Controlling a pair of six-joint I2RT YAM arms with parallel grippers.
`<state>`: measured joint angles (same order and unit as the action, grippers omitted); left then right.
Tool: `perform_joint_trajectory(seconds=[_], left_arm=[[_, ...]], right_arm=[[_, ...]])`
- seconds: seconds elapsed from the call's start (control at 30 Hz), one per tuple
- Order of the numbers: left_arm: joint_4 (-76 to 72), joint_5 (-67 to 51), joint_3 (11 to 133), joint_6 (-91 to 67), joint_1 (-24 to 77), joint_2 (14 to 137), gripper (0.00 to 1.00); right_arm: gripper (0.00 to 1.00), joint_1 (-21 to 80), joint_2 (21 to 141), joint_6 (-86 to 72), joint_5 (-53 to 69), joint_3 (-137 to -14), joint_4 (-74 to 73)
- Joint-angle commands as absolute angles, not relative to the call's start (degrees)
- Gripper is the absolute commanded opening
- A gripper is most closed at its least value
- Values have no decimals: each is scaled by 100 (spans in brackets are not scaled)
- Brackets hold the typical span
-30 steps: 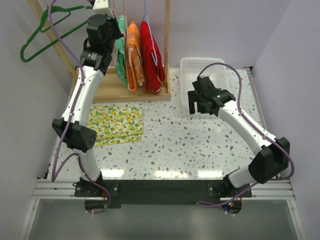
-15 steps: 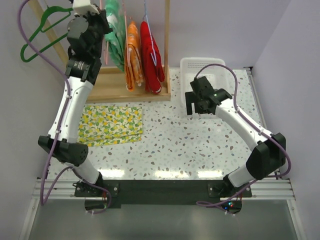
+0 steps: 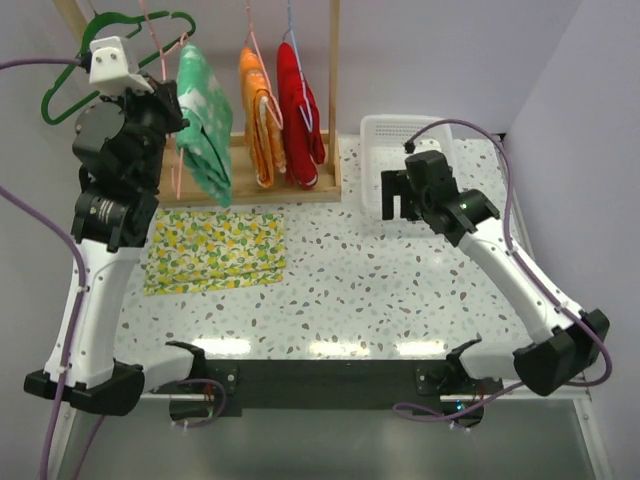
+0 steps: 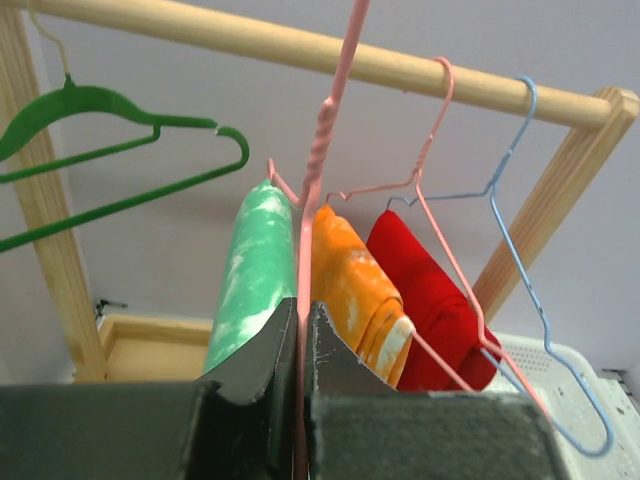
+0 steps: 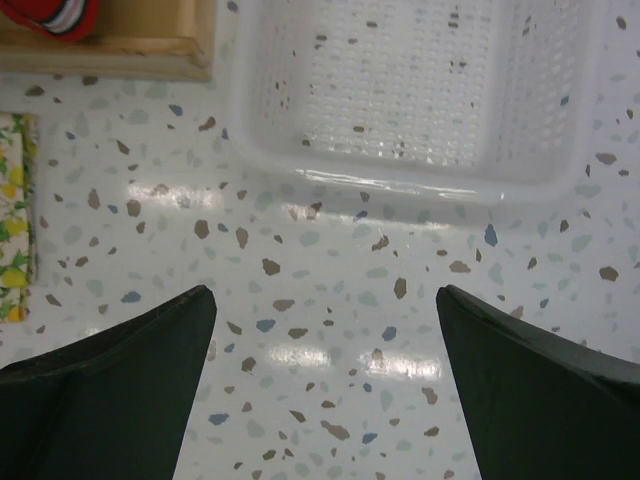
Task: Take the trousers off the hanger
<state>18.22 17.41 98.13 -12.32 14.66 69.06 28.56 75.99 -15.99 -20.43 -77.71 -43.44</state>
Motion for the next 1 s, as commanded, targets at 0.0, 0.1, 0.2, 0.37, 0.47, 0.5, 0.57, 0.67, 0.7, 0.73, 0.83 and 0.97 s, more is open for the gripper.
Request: perform_joint_trajectory(seconds=[0.0, 0.1, 0.2, 0.37, 0.47, 0.5, 0.57, 0.67, 0.7, 0.73, 0.83, 0.97], left_arm=[[1458, 1389, 9467, -1608, 1450, 6171, 0], [1939, 1292, 9263, -1731, 1450, 5810, 0], [2520, 1310, 9387, -1810, 1450, 5573, 0], [2961, 1695, 9106, -2284, 1450, 4985, 0], [3295, 1828, 8895, -2943, 1450, 4747, 0], [3426, 1828, 8834, -3136, 1450, 4703, 0], [3559, 1732, 8754, -3593, 1441, 4641, 0], [3892, 1635, 8815, -3867, 1441, 4711, 0], [3937, 1626, 8842, -3885, 1441, 4720, 0], [3937, 1609, 8894, -3841, 1441, 4737, 0], [4113, 1652, 9130, -3675, 1450, 4825, 0], [4437, 1810, 9509, -3446, 1441, 5036, 0]], right_arm=[[94, 3136, 6839, -1407, -1530, -7226, -3580], [87, 3933, 6566, -1257, -1652, -6987, -3349], [84, 4864, 6443, -1336, -2176, -6979, -3323], [84, 6045, 6117, -1581, -3154, -6654, -2665], [84, 6862, 6248, -1442, -3646, -6662, -1953], [84, 7230, 6371, -1363, -3761, -6706, -1638], [84, 7583, 6861, -994, -4051, -6985, -1364], [85, 8172, 7625, -362, -4332, -7416, -775], [85, 8330, 7794, -247, -4350, -7522, -443], [85, 8393, 7979, -37, -4359, -7602, -257], [85, 8516, 8472, 307, -4395, -7787, 596], [85, 8517, 8675, 483, -4316, -7989, 1300]])
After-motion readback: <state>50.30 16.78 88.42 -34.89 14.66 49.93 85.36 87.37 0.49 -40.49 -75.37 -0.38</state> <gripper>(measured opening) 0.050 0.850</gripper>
